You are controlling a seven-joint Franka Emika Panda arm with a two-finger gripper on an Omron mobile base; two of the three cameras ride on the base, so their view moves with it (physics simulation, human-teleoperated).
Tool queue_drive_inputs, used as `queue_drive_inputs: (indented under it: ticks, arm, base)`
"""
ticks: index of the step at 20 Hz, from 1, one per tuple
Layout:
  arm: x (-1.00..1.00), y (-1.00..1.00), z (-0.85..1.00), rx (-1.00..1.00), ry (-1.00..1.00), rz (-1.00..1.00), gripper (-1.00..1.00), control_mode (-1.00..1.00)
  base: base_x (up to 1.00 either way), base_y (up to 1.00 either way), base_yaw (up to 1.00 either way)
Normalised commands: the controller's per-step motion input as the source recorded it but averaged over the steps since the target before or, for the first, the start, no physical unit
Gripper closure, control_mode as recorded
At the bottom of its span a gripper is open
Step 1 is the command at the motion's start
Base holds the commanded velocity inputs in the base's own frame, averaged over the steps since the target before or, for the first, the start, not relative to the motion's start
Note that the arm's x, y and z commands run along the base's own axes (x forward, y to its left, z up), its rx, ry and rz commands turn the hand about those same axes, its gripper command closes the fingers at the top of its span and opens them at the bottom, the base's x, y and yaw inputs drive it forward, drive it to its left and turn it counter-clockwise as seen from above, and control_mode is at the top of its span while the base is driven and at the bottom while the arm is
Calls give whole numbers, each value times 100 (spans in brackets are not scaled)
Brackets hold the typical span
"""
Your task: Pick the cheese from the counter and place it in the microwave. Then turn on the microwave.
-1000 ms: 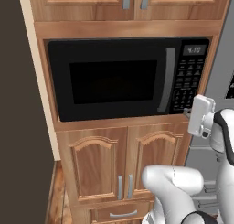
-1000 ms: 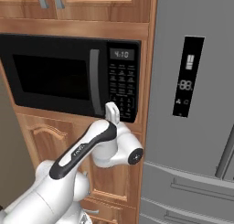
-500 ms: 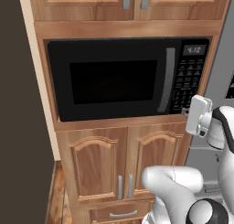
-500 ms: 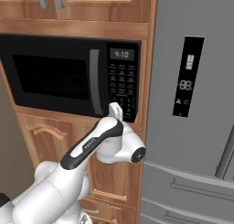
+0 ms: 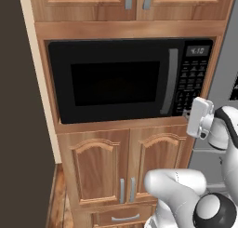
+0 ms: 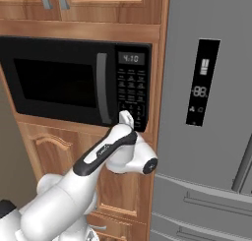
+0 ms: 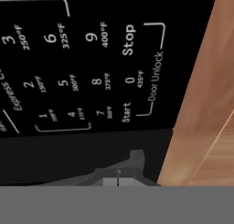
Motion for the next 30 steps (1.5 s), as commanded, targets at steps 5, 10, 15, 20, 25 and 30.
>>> queue_drive_inputs:
  ticks: [5, 10, 15, 20, 25, 30]
  arm:
    - [9, 0, 0, 2, 0, 0, 100, -100]
    - [16, 0, 0, 0, 0, 0, 100, -100]
    - [16, 0, 0, 1, 0, -2, 100, -100]
    - [21, 0, -10, 0, 0, -1, 100, -100]
    - [32, -1, -13, 1, 0, -1, 100, -100]
    - [33, -12, -16, 3, 0, -1, 100, -100]
  base:
    - [0, 0, 0]
    - [0, 0, 0]
    - [0, 0, 0]
    - [0, 0, 0]
    - [0, 0, 0]
    - [0, 0, 0]
